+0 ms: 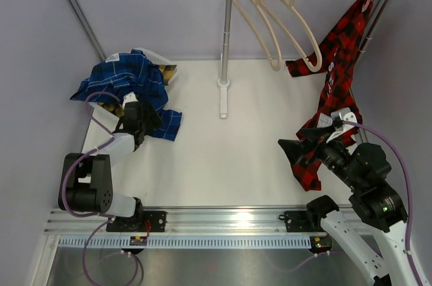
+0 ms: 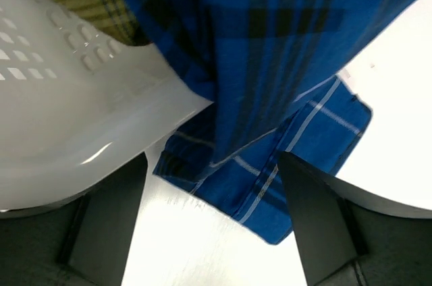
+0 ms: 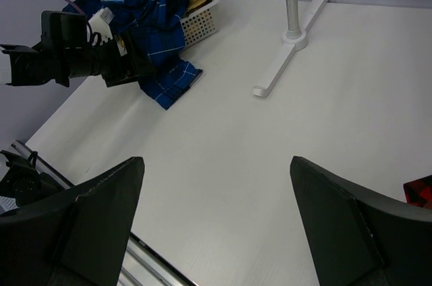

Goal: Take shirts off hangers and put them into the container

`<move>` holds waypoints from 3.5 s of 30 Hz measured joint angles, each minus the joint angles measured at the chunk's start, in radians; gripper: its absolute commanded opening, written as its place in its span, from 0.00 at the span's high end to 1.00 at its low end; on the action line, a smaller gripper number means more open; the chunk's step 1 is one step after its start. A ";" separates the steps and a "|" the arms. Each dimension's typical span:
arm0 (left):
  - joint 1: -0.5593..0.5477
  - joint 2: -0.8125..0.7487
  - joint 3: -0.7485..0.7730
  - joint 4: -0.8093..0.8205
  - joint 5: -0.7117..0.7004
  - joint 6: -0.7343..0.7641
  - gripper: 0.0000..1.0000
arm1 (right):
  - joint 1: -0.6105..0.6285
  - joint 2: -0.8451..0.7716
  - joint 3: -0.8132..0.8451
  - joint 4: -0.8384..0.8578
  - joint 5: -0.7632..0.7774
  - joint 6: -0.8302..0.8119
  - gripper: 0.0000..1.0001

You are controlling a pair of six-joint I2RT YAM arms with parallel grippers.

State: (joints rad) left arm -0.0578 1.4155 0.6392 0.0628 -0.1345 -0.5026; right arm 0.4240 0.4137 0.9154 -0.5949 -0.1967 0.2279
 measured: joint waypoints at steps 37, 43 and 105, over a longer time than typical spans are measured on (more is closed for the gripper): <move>0.093 -0.023 0.738 -0.300 0.031 0.050 0.99 | 0.000 0.031 0.000 0.000 -0.006 0.000 0.01; 0.123 0.146 0.887 -0.228 -0.033 0.153 0.96 | 0.000 0.063 0.000 0.000 -0.005 0.000 0.01; 0.397 0.311 0.723 -0.343 -0.186 -0.162 0.18 | 0.000 0.083 -0.003 0.000 -0.036 0.000 0.01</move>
State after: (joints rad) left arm 0.3397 1.7264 1.3621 -0.2798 -0.3206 -0.6647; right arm 0.4244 0.4965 0.9119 -0.5949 -0.2325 0.2276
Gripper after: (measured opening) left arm 0.873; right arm 0.993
